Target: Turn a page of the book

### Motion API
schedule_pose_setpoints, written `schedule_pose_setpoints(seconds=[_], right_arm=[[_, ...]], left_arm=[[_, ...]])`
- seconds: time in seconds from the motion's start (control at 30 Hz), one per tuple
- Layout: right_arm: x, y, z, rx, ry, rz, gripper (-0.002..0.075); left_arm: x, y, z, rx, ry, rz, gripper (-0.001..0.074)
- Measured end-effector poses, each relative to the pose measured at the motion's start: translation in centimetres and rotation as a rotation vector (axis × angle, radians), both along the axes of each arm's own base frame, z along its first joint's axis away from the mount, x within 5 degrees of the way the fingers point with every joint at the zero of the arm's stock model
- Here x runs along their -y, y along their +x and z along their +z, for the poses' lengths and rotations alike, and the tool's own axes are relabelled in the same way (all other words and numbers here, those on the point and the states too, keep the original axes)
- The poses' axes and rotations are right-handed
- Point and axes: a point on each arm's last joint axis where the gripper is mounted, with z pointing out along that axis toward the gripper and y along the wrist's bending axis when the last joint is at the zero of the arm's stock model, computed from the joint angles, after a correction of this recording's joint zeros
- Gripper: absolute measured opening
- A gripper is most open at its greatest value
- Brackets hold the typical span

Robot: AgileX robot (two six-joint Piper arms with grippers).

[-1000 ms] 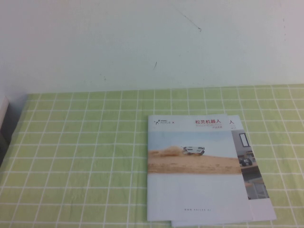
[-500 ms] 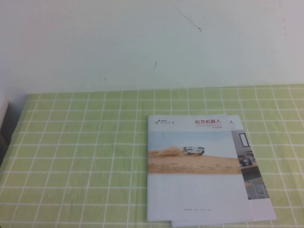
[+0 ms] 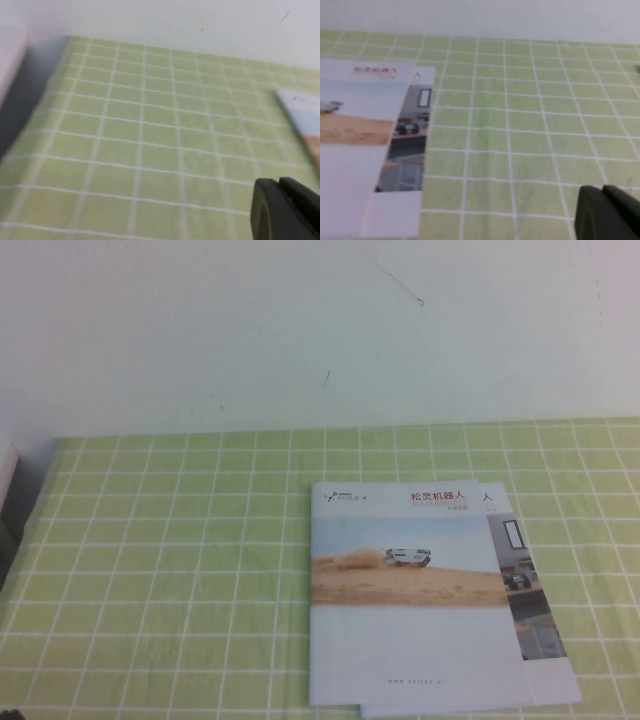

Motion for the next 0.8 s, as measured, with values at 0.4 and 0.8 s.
schedule_pose_setpoints(seconds=[0.4, 0.8], right_arm=[[-2.4, 0.1, 1.3, 0.036, 0.911, 0.019, -0.0003], [-2.2, 0.2, 2.0, 0.097, 1.044, -0.005, -0.0003]], left_arm=[[1.0, 0.0, 1.4, 0.009, -0.723, 0.008, -0.0004], [1.4, -0.1, 1.1, -0.033, -0.71, -0.021, -0.0004]])
